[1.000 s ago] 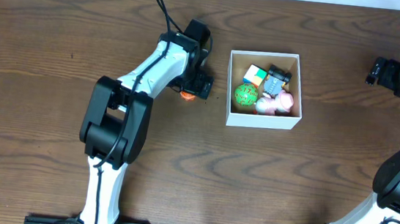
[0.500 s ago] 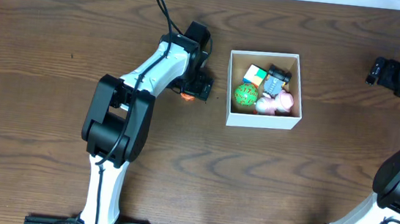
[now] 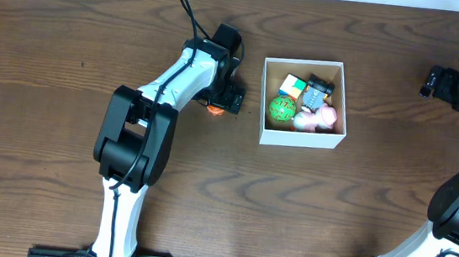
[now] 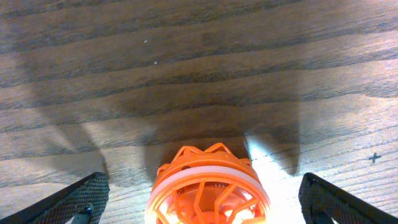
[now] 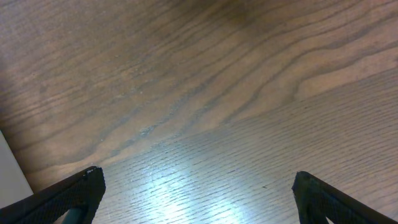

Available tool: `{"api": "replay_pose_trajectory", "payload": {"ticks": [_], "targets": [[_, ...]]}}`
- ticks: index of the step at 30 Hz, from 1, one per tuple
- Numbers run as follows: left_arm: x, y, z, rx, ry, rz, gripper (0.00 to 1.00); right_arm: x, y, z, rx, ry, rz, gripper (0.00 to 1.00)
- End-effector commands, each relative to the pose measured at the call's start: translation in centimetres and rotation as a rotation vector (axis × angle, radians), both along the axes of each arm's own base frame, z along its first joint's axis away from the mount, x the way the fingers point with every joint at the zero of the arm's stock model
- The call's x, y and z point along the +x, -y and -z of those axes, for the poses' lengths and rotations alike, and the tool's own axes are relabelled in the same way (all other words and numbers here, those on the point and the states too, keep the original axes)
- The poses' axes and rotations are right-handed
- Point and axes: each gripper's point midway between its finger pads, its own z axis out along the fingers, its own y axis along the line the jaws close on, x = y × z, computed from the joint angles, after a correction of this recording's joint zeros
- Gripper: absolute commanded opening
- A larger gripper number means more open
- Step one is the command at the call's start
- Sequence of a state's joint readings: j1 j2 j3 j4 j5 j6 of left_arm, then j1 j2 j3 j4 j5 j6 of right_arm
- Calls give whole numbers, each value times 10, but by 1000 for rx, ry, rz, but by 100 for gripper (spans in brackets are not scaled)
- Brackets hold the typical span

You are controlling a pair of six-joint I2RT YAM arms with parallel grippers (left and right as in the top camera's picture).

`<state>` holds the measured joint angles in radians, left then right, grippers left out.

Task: Pack container
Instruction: 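Lower left gripper onto the orange round toy and grasp it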

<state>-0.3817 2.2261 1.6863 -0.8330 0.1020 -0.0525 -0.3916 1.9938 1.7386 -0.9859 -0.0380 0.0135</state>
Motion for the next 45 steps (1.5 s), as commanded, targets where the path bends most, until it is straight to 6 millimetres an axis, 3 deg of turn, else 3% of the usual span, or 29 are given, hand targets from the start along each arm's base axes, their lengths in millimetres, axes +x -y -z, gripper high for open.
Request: {"api": "replay_pose_trajectory", "payload": {"ticks": [1,27,34,45], "targets": [[-1,-3,5,2,-14,-14,98,-1,2,4,4,-8,-5,99],[-8,-5,11,12,-40,-13,99,-1,2,4,4,-8,-5,99],[-8,-5,11,12,-40,-13,76,-1,2,4,4,-8,-5,99],[-8,-5,11,12,-40,-13,52,-1,2,4,4,-8,-5,99]]}}
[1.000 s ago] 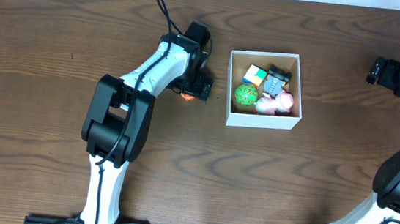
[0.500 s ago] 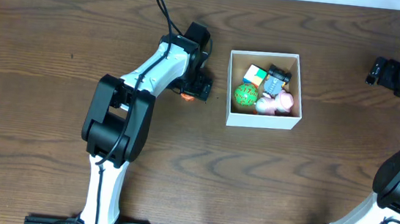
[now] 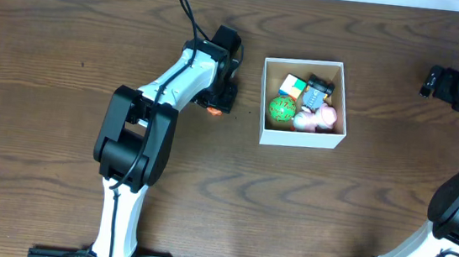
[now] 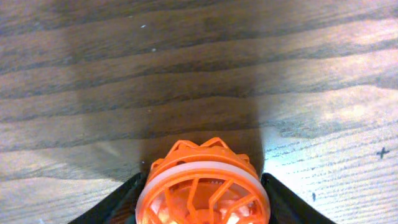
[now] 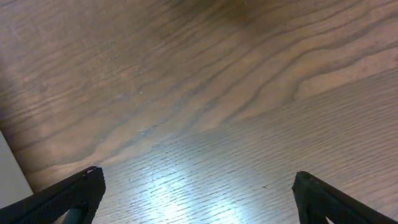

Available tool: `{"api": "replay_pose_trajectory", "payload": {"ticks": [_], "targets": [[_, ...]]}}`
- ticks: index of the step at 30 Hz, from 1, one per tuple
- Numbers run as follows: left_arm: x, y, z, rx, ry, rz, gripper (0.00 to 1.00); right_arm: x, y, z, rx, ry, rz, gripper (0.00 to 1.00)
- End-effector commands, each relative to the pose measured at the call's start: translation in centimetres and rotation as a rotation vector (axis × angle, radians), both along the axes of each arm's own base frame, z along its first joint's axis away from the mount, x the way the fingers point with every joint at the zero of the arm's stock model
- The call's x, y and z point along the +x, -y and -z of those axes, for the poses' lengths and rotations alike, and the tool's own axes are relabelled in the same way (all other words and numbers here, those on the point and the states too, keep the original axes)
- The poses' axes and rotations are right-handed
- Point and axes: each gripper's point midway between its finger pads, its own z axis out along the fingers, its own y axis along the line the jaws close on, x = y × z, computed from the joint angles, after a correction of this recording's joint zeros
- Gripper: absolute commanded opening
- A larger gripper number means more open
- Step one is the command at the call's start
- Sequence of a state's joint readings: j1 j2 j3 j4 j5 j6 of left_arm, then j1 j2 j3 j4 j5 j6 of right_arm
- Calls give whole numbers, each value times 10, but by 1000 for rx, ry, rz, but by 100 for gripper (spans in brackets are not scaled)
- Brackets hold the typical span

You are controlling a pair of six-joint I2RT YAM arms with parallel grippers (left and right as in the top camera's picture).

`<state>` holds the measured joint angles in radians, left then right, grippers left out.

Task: Pack container
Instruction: 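Lower left gripper onto the orange round toy and grasp it, then carry the orange toy with left gripper into the box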

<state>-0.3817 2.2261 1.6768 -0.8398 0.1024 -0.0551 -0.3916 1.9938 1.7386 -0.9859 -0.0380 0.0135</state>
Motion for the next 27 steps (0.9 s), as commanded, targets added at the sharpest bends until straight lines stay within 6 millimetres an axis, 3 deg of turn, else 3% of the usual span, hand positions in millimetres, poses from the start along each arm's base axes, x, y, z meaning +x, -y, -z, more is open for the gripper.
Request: {"api": "replay_pose_trajectory", "payload": {"ticks": [1,6,11,15,20,27], "targets": [[-4,-3,8,6,-24,-10,50,-1,2,4,4,-8,-5,99],[-3,-3,6,6,-23,-10,49,-1,2,4,4,-8,-5,99],[2,-1,-11,-3,0,-10,49,-1,2,4,4,-8,-5,99],[11,3,-41,-28,61,-10,49,-1,2,4,4,-8,-5,99],[22,16,-95,-78,181,7,48,-1,2,4,4,-8,-5,99],[17,58,-168,-175,370,90,49,-1,2,4,4,-8,-5,99]]}}
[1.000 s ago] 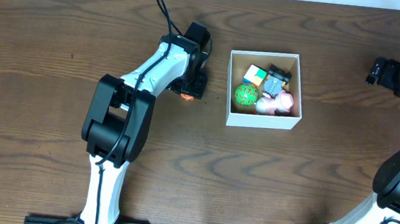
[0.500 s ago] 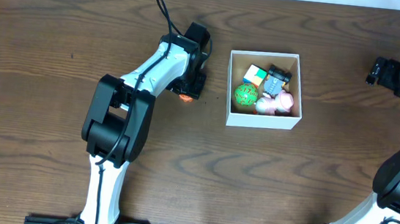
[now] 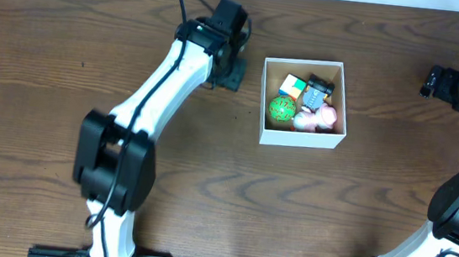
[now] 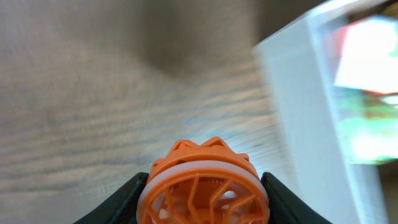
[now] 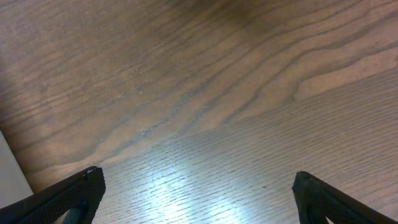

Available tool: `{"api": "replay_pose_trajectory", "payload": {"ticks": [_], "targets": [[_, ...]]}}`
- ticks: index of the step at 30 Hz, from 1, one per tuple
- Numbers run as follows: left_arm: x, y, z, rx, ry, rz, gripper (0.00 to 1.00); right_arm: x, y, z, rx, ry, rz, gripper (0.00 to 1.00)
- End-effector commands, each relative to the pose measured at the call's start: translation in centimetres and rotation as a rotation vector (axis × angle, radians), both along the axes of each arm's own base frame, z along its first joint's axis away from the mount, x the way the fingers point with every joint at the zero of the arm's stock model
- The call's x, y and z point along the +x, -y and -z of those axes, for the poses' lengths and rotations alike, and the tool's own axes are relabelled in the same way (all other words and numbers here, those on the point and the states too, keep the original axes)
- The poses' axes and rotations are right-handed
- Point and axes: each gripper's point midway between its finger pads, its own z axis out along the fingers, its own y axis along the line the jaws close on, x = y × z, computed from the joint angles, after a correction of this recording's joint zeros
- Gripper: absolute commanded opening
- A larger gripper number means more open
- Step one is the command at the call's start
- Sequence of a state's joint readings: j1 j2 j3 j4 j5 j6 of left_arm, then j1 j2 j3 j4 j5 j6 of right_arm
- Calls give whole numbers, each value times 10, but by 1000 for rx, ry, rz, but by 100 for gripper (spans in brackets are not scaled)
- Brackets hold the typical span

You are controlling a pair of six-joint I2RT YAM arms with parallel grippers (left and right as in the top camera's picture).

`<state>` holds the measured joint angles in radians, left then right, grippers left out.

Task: Pack container
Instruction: 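Carry the orange toy with left gripper into the box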

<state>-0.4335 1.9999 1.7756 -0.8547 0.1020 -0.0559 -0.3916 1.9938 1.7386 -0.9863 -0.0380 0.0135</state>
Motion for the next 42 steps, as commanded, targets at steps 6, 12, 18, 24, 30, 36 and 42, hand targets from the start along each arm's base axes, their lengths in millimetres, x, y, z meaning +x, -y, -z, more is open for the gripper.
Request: {"api": "replay_pose_trajectory", "payload": {"ticks": [6,12,18,24,30,36,42], "targets": [[-13,76,-71,-128,220,143,50,-1,2,3,4,-8,-5,99],[-25,118,-62,-148,234,223,50,-1,2,3,4,-8,-5,99],[-35,134,-43,-133,202,259,50,-1,2,3,4,-8,-5,99],[-33,136,-12,-97,152,268,67,-1,2,3,4,-8,-5,99],[-29,138,11,-69,131,289,70,-1,2,3,4,-8,-5,99],[-22,136,0,-74,171,273,70,-1,2,3,4,-8,-5,99],[-13,120,-38,-108,236,238,81,-1,2,3,4,-8,-5,99]]}}
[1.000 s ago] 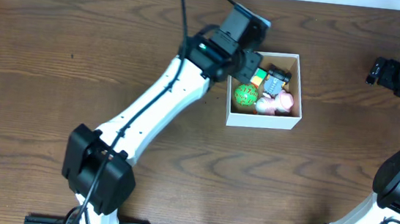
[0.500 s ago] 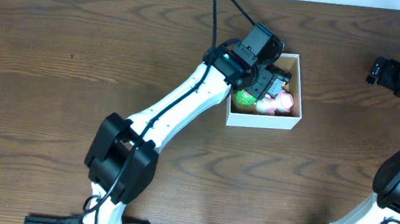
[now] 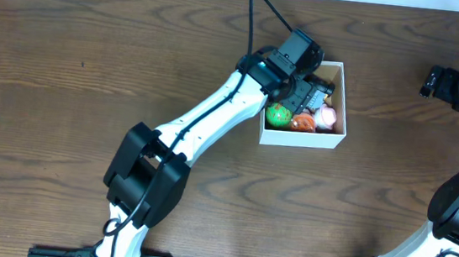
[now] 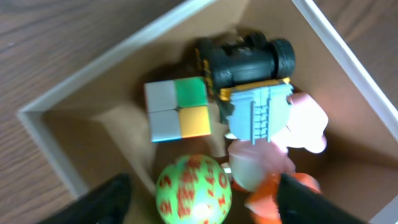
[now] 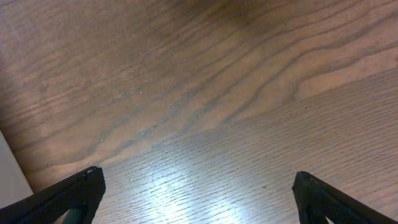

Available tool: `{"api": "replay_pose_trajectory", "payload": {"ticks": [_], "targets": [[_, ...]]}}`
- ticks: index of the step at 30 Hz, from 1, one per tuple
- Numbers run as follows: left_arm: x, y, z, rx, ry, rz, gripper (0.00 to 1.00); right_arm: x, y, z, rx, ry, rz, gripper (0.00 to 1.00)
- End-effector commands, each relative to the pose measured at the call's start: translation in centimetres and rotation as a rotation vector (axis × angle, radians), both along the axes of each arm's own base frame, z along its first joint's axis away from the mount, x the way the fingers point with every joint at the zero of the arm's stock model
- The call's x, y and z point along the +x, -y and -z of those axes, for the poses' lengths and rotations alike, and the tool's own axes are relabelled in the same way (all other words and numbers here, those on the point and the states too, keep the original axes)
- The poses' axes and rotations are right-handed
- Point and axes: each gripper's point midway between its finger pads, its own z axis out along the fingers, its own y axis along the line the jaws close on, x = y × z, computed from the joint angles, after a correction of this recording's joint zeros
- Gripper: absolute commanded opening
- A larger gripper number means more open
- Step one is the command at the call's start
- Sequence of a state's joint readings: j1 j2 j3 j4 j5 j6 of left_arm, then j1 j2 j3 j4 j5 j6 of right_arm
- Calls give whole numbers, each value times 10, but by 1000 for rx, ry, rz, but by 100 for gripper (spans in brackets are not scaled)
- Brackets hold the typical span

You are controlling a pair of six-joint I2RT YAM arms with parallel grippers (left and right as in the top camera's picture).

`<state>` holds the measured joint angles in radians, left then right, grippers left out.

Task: Pack container
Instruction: 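Carry the orange toy with left gripper into the box, then open left gripper to release orange toy and withdraw left arm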

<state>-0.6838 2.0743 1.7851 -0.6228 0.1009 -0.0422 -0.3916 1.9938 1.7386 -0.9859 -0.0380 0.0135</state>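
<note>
My left gripper [image 3: 301, 91] hangs over the white box [image 3: 343, 106], open, its fingers [image 4: 102, 200] standing wide apart with nothing between them. Below it lies the orange cage-like toy [image 4: 264, 202], blurred, beside the right finger at the box's near side [image 3: 302, 124]. The box also holds a green ball with red marks [image 4: 194, 190], a colour cube [image 4: 177, 109], a black and grey toy truck [image 4: 252, 81] and a pink figure [image 4: 301, 124]. My right gripper [image 5: 199, 193] is open over bare wood at the far right [image 3: 441, 84].
The box's white wall [image 4: 339, 59] rises round the toys. The left arm stretches diagonally from the table's front left to the box. Dark wood table lies all around.
My left gripper was shut on the orange toy just left of the box. Now it is over the box and open, and the orange toy lies inside. The right arm has not moved.
My left gripper stood open around the orange toy on the table left of the box. Then it was shut on it. Then it held the toy next to the box wall. Now the toy is in the box and the gripper is open.
</note>
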Motion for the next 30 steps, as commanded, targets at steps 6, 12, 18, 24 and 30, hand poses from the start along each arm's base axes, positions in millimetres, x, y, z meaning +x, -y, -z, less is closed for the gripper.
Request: {"api": "replay_pose_trajectory", "payload": {"ticks": [6,12,18,24,30], "targets": [[16,-46,-71,-47,99,-79,84,-1,2,4,4,-8,-5,99],[18,-79,-62,-1,39,-136,95,-1,2,4,4,-8,-5,99],[23,-132,-63,77,9,-301,98,-1,2,4,4,-8,-5,99],[2,-185,-97,88,-12,-430,98,-1,2,4,4,-8,-5,99],[-32,-215,-150,74,114,-479,98,-1,2,4,4,-8,-5,99]]}}
